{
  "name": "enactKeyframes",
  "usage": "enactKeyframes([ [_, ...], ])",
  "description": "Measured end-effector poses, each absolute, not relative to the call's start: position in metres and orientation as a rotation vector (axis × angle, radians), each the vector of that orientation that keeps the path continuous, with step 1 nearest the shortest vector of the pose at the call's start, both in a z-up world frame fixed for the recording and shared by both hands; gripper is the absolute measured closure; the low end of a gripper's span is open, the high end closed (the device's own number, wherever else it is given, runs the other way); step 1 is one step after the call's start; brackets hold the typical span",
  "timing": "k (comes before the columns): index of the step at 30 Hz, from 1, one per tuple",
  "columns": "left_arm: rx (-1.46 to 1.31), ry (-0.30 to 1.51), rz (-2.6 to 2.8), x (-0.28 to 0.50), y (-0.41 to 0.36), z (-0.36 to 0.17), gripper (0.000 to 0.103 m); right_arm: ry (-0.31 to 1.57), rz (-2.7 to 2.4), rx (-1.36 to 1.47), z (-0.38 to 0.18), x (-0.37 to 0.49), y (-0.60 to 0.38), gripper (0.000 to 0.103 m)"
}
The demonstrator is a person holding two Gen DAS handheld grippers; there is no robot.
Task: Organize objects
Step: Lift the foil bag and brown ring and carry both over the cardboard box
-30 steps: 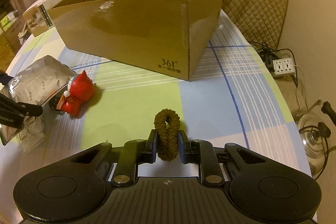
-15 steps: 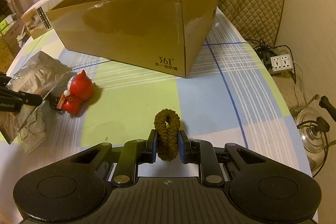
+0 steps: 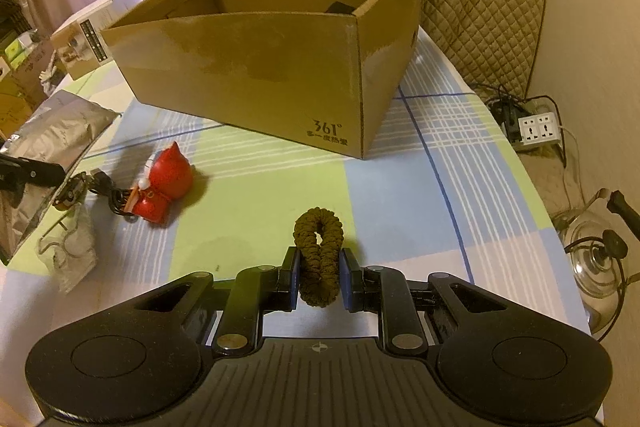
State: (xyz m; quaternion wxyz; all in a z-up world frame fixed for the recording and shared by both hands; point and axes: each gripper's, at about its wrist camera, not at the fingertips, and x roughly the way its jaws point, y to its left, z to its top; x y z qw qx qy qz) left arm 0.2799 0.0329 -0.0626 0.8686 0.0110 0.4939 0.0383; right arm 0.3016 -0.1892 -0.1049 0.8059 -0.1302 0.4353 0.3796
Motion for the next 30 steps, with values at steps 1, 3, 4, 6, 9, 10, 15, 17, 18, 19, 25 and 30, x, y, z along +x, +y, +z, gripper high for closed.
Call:
enactKeyframes([
  [1,0.017,1.024,0.084,0.277,0.034,-0.059,0.07,0.929,0.815,-0.276,-0.104,0.301,-0.19,0.086],
  [3,0.002,1.003,0.095,0.271,0.037,-0.051,0.07,0.923,0.82,-0.271,-0.101,0.299,-0.19,0.086],
  [4,-0.007,0.995,0.098,0.268,0.039,-0.047,0.07,0.92,0.823,-0.269,-0.099,0.297,-0.19,0.086],
  [6,-0.027,0.979,0.103,0.263,0.043,-0.039,0.07,0.914,0.831,-0.265,-0.095,0.295,-0.19,0.086],
  [9,-0.043,0.954,0.112,0.257,0.047,-0.027,0.07,0.904,0.851,-0.257,-0.089,0.292,-0.188,0.086],
  [10,-0.047,0.946,0.117,0.255,0.048,-0.024,0.07,0.899,0.86,-0.254,-0.085,0.291,-0.187,0.086],
  [15,-0.062,0.912,0.127,0.249,0.052,-0.008,0.07,0.879,0.919,-0.237,-0.069,0.283,-0.178,0.086],
  [17,-0.063,0.901,0.128,0.249,0.052,-0.004,0.07,0.866,0.948,-0.235,-0.061,0.279,-0.174,0.086],
  [18,-0.063,0.897,0.128,0.249,0.052,-0.002,0.07,0.857,0.961,-0.235,-0.057,0.277,-0.172,0.086],
  [19,-0.063,0.892,0.127,0.249,0.052,0.0,0.07,0.847,0.974,-0.235,-0.053,0.276,-0.169,0.086],
  [25,-0.052,0.861,0.113,0.257,0.049,0.011,0.07,0.796,1.025,-0.238,-0.033,0.274,-0.156,0.086],
  [30,-0.039,0.836,0.09,0.271,0.042,0.021,0.07,0.76,1.039,-0.234,-0.021,0.282,-0.147,0.086],
])
